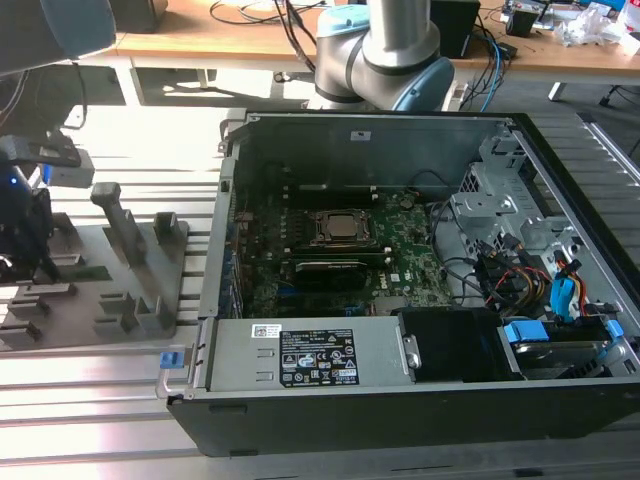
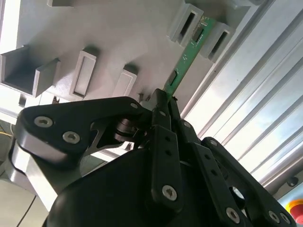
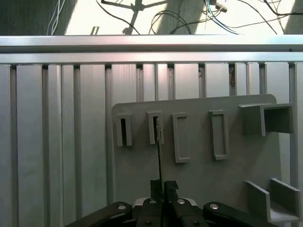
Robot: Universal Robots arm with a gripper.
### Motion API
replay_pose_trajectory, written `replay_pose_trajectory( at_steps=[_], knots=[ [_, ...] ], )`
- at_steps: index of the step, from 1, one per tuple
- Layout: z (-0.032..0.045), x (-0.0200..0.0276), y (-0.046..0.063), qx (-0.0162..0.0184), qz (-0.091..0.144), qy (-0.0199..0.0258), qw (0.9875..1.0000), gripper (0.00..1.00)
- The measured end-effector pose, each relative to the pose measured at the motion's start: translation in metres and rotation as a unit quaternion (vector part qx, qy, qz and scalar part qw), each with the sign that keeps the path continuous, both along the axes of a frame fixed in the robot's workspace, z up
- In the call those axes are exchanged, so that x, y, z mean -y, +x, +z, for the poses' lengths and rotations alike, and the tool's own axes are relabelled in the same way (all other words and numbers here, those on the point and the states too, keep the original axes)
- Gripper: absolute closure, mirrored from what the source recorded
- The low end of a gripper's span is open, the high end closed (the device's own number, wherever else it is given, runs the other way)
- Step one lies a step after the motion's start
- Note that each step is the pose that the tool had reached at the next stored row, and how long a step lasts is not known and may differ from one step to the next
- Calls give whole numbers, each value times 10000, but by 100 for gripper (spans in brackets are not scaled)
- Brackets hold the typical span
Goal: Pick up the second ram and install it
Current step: 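Pick up the second ram and move it above second insertion slot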
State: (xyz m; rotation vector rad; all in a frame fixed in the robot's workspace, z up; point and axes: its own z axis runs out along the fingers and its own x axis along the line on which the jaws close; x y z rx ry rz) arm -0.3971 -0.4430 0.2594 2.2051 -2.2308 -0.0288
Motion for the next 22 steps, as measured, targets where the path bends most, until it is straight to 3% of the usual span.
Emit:
replay_pose_trajectory(
  at_steps=[3, 12, 22],
  knots=[
    [136, 0, 0, 0, 0, 0, 10000, 86],
    [390, 0, 0, 0, 0, 0, 10000, 86],
    [929, 0, 0, 0, 0, 0, 10000, 86]
  ],
)
